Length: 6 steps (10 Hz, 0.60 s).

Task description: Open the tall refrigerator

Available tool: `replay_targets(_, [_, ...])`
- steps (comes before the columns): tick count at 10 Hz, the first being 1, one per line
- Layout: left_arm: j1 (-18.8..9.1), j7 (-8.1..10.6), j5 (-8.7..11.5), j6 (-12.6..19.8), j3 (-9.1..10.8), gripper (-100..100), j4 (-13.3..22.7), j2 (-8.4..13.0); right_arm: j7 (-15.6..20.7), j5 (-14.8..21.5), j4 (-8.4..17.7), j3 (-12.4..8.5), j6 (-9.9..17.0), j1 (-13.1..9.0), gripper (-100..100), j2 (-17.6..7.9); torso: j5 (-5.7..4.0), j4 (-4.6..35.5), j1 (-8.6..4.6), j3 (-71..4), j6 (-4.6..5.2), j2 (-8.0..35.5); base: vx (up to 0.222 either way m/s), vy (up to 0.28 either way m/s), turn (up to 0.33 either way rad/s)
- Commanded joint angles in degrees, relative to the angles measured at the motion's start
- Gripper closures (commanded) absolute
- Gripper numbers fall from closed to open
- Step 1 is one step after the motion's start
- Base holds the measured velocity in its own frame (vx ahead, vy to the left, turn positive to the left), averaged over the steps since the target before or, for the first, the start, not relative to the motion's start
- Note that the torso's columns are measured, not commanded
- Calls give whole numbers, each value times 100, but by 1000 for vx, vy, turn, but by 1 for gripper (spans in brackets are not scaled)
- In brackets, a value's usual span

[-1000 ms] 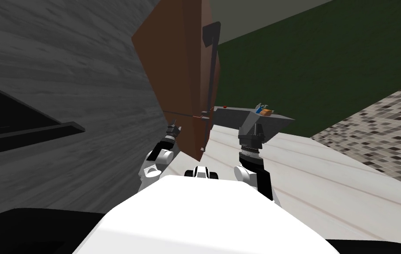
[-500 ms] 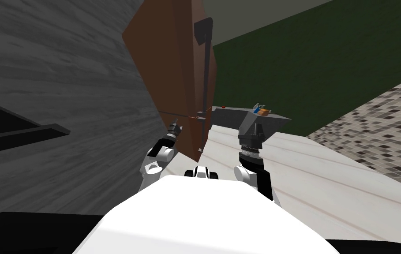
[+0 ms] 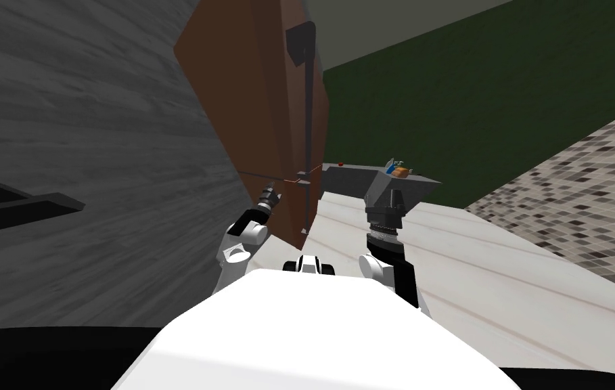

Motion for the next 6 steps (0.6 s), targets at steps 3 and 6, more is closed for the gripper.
replay_targets(3, [-273,39,29,685,20,-100,-55,48,0,0,0,0,0,0,0,0,5,2,15,5,-1,8,25,-41,-25])
replay_targets(6, [-468,64,49,1120,33,-100,-133,100,0,0,0,0,0,0,0,0,-5,-2,-8,-9,17,-12,21,-59,-15])
